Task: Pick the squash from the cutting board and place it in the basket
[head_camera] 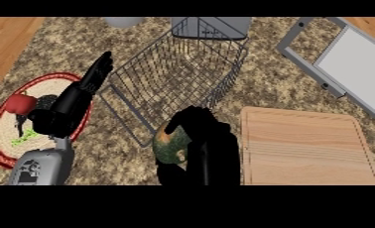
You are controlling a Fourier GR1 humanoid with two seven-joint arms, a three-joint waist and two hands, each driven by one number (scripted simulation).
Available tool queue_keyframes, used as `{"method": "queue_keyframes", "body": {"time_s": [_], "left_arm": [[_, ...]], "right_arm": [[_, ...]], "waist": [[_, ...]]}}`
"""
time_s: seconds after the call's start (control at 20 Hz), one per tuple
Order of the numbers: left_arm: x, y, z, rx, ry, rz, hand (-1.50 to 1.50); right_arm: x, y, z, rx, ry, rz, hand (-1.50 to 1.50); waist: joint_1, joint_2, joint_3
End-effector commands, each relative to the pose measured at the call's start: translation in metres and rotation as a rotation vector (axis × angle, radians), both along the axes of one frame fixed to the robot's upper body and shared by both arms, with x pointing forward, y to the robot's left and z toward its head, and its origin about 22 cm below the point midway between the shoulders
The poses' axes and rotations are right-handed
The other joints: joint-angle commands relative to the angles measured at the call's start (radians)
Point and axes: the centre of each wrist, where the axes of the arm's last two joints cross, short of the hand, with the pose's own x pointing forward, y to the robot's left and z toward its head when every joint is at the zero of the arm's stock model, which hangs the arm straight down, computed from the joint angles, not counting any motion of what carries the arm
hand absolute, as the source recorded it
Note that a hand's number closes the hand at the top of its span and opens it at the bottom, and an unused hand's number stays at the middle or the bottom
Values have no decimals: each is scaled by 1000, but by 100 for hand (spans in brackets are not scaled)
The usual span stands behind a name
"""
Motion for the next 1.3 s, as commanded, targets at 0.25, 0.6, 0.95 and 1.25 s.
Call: {"method": "queue_keyframes", "body": {"time_s": [0.25,0.6,0.95,1.25], "left_arm": [[3,3,1,-2,-7,-16,0],[9,-4,4,0,-12,-24,0],[14,-1,6,-2,-22,-22,0],[6,0,-6,6,-1,-22,0]], "right_arm": [[43,12,47,103,-35,-270,150],[84,18,80,135,-103,-435,150],[115,18,98,141,-46,-503,150],[124,23,80,117,10,-492,150]], "waist": [[27,10,1],[31,17,3],[24,20,5],[17,19,6]]}}
